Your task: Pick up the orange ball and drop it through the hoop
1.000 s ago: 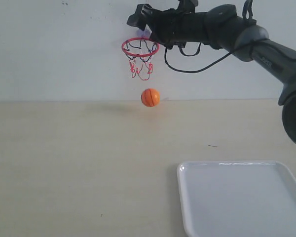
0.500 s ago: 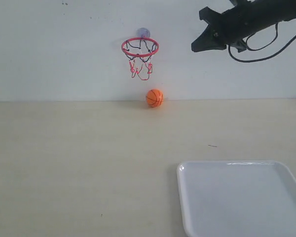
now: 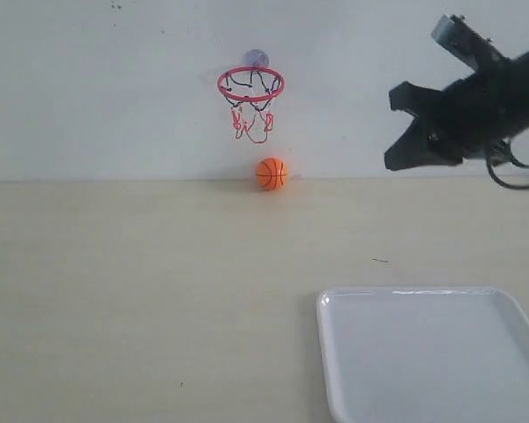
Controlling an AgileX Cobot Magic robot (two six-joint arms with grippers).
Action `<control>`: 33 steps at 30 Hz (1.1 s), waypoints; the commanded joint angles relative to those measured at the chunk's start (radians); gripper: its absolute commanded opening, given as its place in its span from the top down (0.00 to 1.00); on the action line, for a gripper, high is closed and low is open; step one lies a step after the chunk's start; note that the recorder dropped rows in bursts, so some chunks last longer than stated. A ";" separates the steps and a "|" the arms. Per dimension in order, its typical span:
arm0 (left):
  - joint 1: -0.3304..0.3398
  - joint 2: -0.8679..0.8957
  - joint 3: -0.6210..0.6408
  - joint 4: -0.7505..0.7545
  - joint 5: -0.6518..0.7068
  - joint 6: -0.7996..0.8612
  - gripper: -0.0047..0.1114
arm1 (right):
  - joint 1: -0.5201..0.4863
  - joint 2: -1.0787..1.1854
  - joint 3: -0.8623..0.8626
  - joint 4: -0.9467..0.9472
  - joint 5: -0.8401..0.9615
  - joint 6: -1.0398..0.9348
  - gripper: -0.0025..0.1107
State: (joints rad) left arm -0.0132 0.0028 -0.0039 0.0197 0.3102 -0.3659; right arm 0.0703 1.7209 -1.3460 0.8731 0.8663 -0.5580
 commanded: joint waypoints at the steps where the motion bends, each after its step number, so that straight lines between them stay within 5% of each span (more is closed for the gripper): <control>1: -0.008 -0.003 0.004 0.002 -0.004 0.001 0.92 | -0.001 -0.264 0.367 0.068 -0.209 -0.119 0.98; 11: -0.008 -0.003 0.004 0.002 -0.004 0.001 0.92 | -0.001 -0.685 0.753 0.064 -0.228 -0.122 0.98; 33: -0.008 -0.003 0.004 0.002 -0.004 0.001 0.92 | -0.001 -0.884 0.775 0.064 -0.119 -0.097 0.98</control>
State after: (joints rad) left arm -0.0132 0.0028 -0.0039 0.0197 0.3102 -0.3659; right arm 0.0703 0.8437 -0.5740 0.9341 0.7437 -0.6532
